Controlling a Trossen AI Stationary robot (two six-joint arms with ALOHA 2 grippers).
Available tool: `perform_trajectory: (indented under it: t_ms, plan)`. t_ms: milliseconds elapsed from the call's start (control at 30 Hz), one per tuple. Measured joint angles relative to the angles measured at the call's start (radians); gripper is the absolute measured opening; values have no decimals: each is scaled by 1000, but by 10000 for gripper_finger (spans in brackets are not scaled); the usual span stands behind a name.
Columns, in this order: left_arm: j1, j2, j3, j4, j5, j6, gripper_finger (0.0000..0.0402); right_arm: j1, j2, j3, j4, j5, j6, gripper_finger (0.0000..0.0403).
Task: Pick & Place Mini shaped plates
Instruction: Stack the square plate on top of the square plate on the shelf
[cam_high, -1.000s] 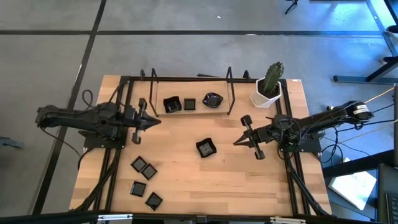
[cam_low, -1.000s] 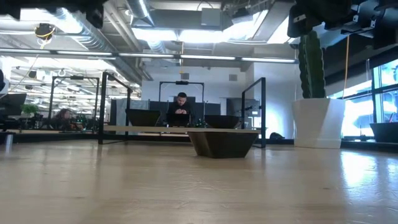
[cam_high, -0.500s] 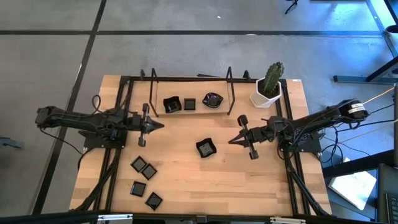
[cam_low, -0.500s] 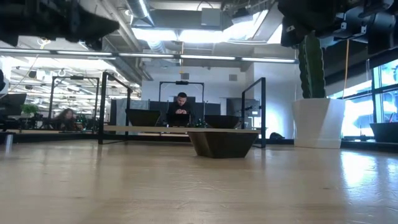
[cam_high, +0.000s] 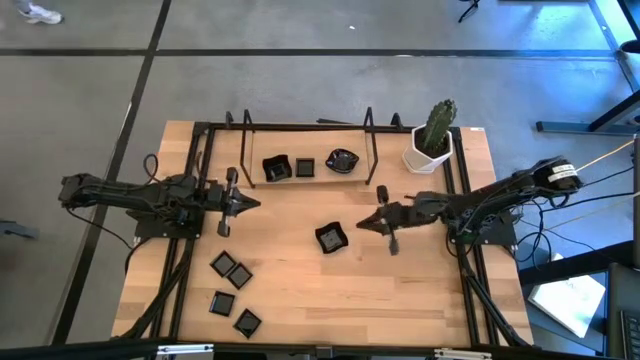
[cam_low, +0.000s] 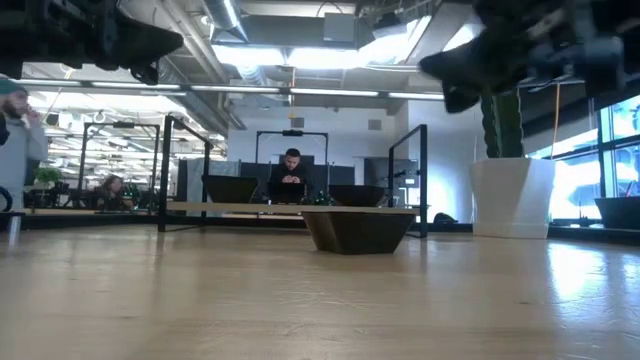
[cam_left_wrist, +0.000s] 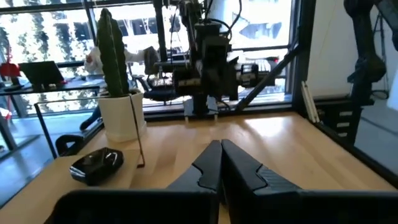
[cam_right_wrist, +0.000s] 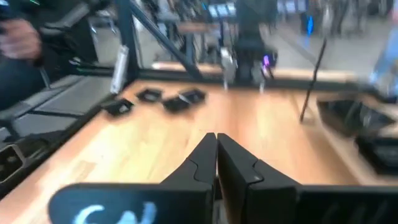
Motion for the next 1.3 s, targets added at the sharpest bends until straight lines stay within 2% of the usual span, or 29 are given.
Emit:
perform_trajectory:
  t_ms: [100, 233, 367, 433, 533, 733, 967, 1200, 1300]
  plan:
    - [0, -21, 0, 0, 1, -27, 5, 16, 95, 120, -145, 38, 20, 16]
    - [0, -43, 0, 1, -17, -39, 2, 57, 303, 389, -350, 50, -17, 16]
    - [0, -83, 1, 29, -185, -128, 5, 98, 527, 704, -501, 50, -103, 24]
    - [0, -116, 0, 26, -218, -149, 4, 113, 639, 851, -583, 50, -166, 35]
    - [0, -168, 1, 10, -169, -150, 2, 131, 796, 1059, -676, 50, -249, 57]
    - [0, -272, 1, -65, -18, -150, 7, 137, 1059, 1432, -807, 50, -299, 99]
    - [0, -357, 1, -140, 9, -167, 2, 138, 1292, 1771, -952, -46, -329, 107]
    - [0, -380, 1, -167, 9, -168, 7, 152, 1469, 2013, -1114, -36, -429, 107]
    - [0, -380, 1, -175, 9, -164, 3, 163, 1492, 2038, -1110, 39, -507, 108]
